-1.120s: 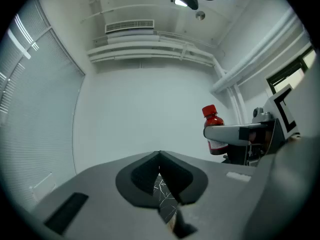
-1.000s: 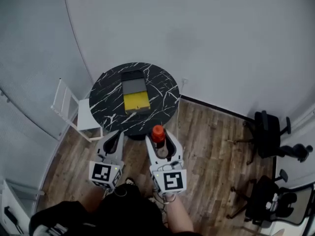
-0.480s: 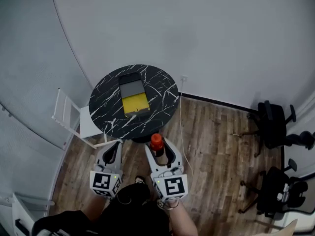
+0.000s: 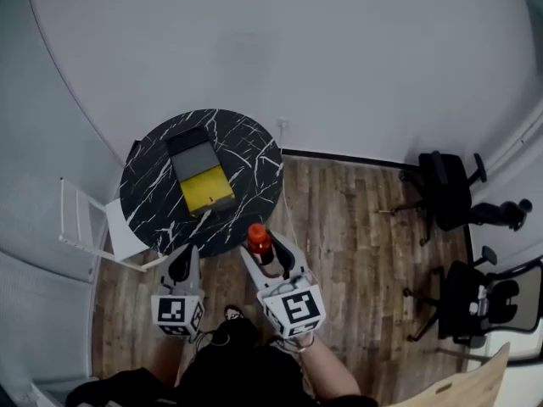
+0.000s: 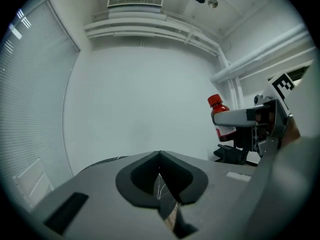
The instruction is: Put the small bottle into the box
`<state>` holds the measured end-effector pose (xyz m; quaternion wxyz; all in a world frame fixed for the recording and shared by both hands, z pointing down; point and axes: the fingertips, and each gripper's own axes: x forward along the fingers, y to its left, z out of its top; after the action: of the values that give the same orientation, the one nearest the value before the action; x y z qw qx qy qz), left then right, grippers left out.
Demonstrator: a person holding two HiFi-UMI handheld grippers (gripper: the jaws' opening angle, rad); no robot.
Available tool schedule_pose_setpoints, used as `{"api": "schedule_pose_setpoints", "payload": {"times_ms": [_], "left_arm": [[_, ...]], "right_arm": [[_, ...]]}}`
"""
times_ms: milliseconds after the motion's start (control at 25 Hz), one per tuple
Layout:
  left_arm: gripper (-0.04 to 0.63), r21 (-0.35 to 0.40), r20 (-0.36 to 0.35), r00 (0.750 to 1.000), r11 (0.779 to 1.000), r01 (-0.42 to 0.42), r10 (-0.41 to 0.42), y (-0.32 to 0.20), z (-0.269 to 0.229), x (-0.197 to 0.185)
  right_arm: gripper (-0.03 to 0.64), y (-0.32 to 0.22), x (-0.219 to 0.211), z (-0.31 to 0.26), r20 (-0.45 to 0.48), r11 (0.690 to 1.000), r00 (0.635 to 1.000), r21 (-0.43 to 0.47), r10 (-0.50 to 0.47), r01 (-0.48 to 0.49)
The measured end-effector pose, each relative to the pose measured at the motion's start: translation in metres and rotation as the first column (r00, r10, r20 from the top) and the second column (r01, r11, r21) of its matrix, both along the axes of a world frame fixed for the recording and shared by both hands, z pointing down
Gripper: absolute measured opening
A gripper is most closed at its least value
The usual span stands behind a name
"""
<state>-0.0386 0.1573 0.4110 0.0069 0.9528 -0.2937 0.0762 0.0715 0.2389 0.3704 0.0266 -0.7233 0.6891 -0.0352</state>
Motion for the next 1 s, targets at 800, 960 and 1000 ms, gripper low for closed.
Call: {"api": "schedule_pose_setpoints", "payload": {"times_ms": [800,960,1000], "left_arm": [[-0.002,-0.096,0.042,0.999,0.995,-0.016,0.020,-0.130,0.033,-0.014],[-0.002,-0.117,0.076,0.997,0.993,-0.011,0.020,-0.152,0.048,-0.007],[-0.002,-0.124,0.090,0.995,0.992,-0.019,0.031,-0.156,0.053,-0.004]], "right_arm": [[0.213,-0.152,-0.009,0.025,-0.035,0.985,0.993,-0.138,-0.110,0.104],[0.213,-0.182,-0.001,0.041,-0.028,0.976,0.989,-0.167,-0.148,0.141],[0.213,-0.190,0.001,0.046,-0.023,0.971,0.987,-0.181,-0.162,0.155]]}}
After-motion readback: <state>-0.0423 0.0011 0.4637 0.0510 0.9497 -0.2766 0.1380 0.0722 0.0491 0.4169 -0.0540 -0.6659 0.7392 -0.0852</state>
